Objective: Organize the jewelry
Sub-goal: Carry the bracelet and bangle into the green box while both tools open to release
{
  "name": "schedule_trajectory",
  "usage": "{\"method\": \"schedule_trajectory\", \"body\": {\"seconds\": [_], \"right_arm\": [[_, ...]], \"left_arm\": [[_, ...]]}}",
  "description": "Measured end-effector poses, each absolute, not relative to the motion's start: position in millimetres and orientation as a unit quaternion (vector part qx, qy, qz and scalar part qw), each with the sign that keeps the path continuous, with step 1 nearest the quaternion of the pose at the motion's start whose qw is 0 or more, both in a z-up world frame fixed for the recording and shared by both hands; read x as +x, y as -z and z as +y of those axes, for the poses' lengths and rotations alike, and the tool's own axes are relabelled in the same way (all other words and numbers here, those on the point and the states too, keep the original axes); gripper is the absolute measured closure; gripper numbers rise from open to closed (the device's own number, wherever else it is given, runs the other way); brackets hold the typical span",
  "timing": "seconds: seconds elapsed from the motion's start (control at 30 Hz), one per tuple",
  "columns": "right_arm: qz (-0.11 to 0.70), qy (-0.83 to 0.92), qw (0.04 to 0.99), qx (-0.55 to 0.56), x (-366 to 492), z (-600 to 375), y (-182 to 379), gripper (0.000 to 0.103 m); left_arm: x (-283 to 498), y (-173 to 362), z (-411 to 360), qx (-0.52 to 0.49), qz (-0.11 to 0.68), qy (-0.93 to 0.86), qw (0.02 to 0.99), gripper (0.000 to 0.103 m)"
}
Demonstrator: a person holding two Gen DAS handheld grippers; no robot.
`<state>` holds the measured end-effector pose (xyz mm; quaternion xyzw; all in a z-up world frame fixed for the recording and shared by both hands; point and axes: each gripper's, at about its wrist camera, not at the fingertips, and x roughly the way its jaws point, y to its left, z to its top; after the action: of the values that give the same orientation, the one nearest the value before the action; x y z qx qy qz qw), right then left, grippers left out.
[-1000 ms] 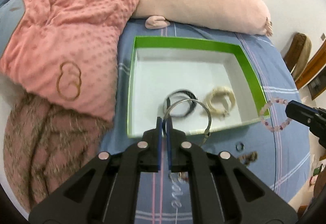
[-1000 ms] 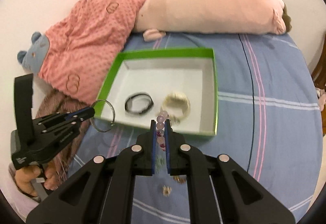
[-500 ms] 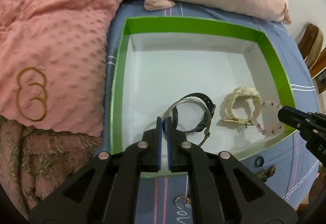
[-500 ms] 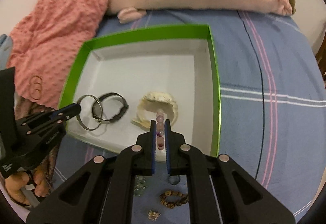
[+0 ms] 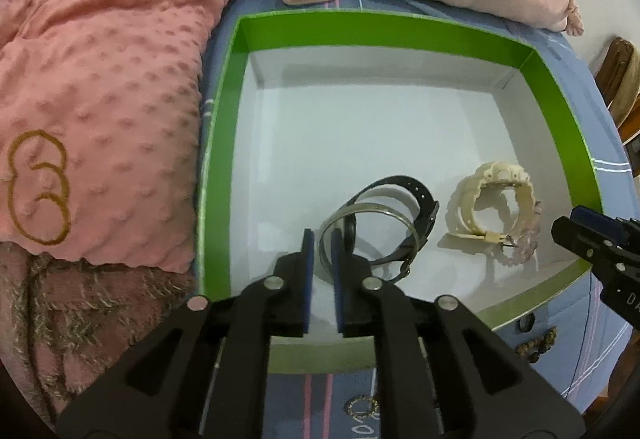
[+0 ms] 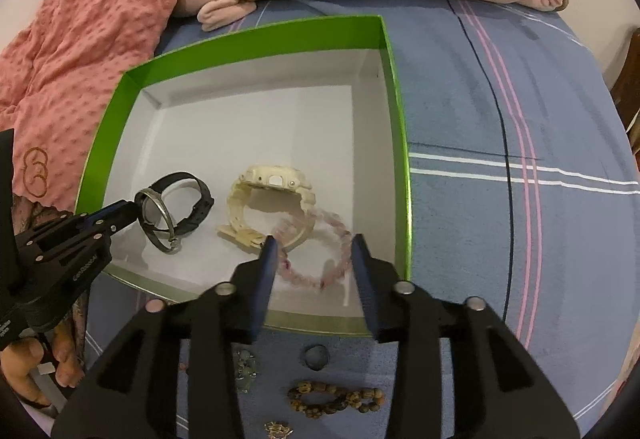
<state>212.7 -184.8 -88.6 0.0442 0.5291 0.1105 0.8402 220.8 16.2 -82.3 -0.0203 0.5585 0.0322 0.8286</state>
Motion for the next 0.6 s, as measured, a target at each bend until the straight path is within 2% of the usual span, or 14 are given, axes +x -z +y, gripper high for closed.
{"method": "schedule_trajectory", "body": {"seconds": [0.13, 0.37, 0.47, 0.6], "right_arm": [[0.512, -0.115, 0.849, 0.054, 205.7, -192.5, 72.1, 0.064], [0.484, -0.152, 0.859, 0.068, 152.5, -219.1, 33.4, 0.064], [0.497, -0.147, 0.853, 0.064, 129.7, -229.2, 41.7, 0.064], [0.536, -0.125, 0.834, 0.050, 116.2, -235.2, 84.2, 0.064]], "left_arm": [[211.0, 61.2, 21.1, -0.023, 0.538, -0.040, 0.842, 0.082], [158.6, 20.4, 26.0, -0.018, 0.503, -0.016, 0.864, 0.082], [134.6, 28.3, 25.1, -0.015, 0.514, -0.011, 0.858, 0.078], [114.5, 65.8, 18.8, -0.017, 0.557, -0.003, 0.830, 0.078]]}}
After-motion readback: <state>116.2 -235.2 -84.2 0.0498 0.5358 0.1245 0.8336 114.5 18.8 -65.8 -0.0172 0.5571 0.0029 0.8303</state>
